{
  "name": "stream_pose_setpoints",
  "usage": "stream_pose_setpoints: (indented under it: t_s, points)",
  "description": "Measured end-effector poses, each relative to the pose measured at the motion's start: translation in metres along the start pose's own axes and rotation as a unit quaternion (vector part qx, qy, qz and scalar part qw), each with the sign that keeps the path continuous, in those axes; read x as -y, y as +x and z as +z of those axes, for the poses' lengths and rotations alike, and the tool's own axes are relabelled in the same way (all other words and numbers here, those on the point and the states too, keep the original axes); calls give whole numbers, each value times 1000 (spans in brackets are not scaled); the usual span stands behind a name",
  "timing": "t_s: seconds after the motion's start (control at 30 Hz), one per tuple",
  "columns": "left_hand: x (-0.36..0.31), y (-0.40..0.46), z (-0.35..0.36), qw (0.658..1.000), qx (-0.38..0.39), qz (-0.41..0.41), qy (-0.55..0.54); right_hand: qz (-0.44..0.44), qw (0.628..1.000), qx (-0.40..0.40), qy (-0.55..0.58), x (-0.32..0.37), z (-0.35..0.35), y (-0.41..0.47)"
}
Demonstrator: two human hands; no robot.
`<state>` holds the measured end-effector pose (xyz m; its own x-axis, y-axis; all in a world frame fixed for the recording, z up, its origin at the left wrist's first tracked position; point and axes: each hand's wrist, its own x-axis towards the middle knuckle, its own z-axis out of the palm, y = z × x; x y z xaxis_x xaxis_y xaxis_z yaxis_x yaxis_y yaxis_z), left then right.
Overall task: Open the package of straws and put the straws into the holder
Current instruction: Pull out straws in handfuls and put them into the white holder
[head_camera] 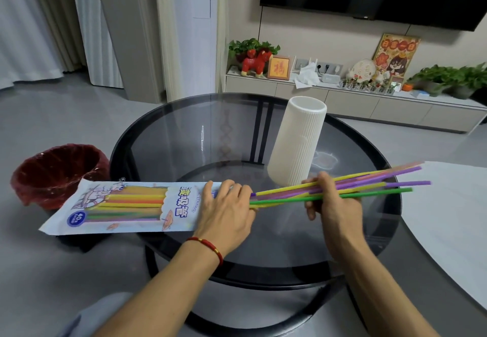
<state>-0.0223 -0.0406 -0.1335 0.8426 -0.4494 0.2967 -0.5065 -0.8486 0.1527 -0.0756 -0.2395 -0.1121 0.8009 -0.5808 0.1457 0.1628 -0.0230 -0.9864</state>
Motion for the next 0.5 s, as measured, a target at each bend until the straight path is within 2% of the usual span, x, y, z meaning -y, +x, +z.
stream_pose_setpoints:
  t_s: [0.27,0.37,0.5]
  points:
    - [6,-3,2,1000,11,11,-1,-64,997,-52,5,42,-63,19]
    - [7,-6,1,1000,9,22,-9,-112,989,-39,-89,75,-73,23]
    - [8,-8,-1,999,24,32,-21,-190,960,-8,-208,128,-61,30]
